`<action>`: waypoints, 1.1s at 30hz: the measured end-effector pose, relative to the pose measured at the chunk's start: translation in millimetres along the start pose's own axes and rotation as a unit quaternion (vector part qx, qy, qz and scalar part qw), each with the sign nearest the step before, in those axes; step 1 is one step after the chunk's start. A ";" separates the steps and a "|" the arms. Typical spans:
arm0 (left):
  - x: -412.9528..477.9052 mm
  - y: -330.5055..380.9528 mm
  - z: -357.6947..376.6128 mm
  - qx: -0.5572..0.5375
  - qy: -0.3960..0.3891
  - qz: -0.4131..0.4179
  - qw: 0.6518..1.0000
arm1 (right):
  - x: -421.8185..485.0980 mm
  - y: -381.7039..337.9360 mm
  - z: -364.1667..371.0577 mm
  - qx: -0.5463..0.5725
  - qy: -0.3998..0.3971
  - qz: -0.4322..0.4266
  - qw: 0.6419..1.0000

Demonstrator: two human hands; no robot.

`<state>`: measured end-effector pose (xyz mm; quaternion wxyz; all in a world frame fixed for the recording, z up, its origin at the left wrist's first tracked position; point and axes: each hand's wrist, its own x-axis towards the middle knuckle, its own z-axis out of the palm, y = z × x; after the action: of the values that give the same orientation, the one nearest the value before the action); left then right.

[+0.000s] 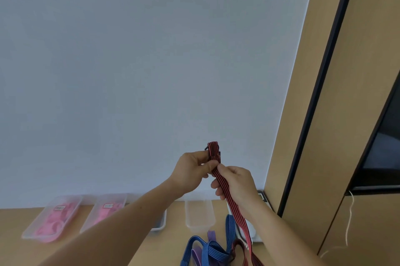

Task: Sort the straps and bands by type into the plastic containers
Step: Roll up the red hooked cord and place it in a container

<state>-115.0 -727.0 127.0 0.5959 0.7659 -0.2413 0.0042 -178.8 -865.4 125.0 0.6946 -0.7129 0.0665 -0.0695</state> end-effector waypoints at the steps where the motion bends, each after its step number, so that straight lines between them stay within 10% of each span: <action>1: -0.9 -1.7 1.0 0.037 0.002 0.023 0.999 | 0.4 0.1 0.4 0.014 -0.003 0.007 1.000; 7: -6.2 -14.6 -7.4 0.313 0.023 0.265 0.912 | 3.8 -5.6 -2.8 0.031 -0.050 0.040 0.997; 13: 0.6 -24.3 -15.2 0.438 -0.033 0.324 0.838 | 6.4 -6.6 -4.0 0.025 -0.058 0.038 0.997; 19: -4.3 -11.4 -13.6 0.100 -0.043 0.050 0.993 | 5.6 1.2 -8.8 0.038 -0.050 -0.002 0.998; 24: -11.0 10.2 -7.3 -0.212 -0.078 -0.097 0.969 | 2.3 -1.0 -4.8 0.046 -0.046 -0.040 0.997; 33: -10.7 0.2 -5.6 -0.183 -0.035 -0.079 0.979 | -2.2 0.7 -1.7 -0.011 -0.011 -0.005 1.000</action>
<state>-122.9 -718.0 125.6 0.7157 0.6601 -0.1974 -0.1145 -181.3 -866.7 124.3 0.6867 -0.7219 0.0557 -0.0643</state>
